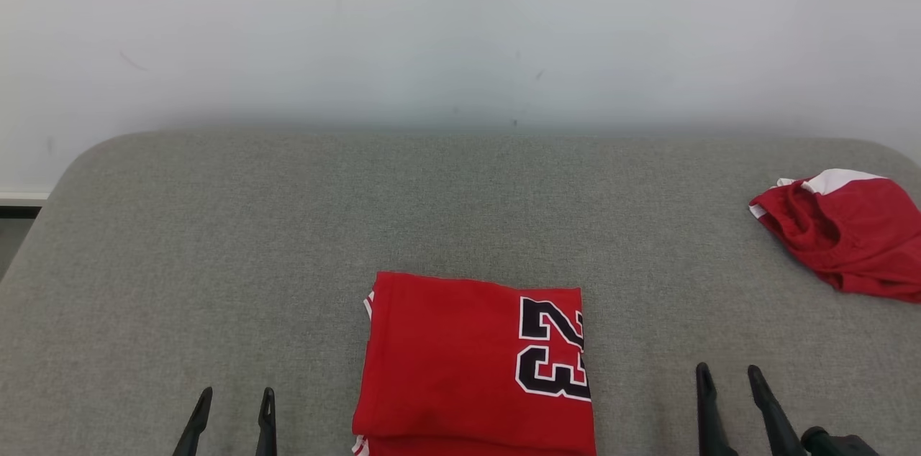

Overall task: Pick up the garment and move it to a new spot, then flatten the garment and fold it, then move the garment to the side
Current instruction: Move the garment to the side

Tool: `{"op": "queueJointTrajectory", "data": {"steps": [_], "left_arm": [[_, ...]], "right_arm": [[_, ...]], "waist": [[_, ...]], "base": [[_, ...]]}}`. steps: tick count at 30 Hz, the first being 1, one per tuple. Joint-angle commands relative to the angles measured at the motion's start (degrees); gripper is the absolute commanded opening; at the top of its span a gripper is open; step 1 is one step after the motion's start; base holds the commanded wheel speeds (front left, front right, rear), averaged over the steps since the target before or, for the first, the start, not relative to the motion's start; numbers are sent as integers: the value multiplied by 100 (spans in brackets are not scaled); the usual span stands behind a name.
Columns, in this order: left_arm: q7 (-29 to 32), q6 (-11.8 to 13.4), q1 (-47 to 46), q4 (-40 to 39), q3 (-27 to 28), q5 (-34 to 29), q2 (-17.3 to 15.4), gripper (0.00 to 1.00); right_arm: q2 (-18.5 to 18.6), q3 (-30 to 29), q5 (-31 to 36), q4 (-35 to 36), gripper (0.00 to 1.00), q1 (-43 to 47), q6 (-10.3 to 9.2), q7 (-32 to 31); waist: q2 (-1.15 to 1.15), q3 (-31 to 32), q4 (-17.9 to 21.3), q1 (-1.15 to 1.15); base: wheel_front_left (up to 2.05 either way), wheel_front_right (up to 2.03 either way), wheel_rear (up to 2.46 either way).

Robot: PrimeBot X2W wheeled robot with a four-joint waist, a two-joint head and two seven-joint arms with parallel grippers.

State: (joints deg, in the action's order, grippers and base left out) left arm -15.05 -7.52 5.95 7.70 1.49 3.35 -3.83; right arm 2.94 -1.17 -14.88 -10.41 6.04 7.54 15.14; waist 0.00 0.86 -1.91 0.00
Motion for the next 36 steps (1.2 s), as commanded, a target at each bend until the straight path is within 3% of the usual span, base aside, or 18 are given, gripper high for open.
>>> {"op": "queueJointTrajectory", "data": {"steps": [1,9,21,26,34,35,36], "left_arm": [[-12,6,41,-25,-8,-26,4,100],[-12,7,-30,-16,-50,-11,15,100],[-12,7,-142,109,-214,42,26,100],[-12,7,-144,171,-281,73,16,100],[-12,7,-229,202,-331,104,-64,100],[-12,7,-233,205,-327,108,-71,100],[-12,7,-237,211,-319,112,-76,100]], "right_arm": [[-14,92,18,-62,100,-68,-12,-3],[-8,519,-35,-769,100,-766,-12,-4],[-7,1225,-306,-3743,100,-2591,-12,-92],[-4,1578,-719,-4668,100,-2992,-12,-183],[-14,2273,-1507,-5396,100,-3177,-11,-261],[-16,2349,-1622,-5421,52,-3186,-11,-253],[-18,2423,-1693,-5456,31,-3189,-11,-249]], "waist": [[0,-2,-15,0],[0,-52,-89,0],[0,-107,-380,0],[0,-103,-484,0],[0,-86,-579,0],[0,-85,-582,0],[0,-83,-582,0]], "base": [[0,0,0],[0,0,0],[0,0,0],[0,0,0],[0,0,0],[0,0,0],[0,0,0]]}}
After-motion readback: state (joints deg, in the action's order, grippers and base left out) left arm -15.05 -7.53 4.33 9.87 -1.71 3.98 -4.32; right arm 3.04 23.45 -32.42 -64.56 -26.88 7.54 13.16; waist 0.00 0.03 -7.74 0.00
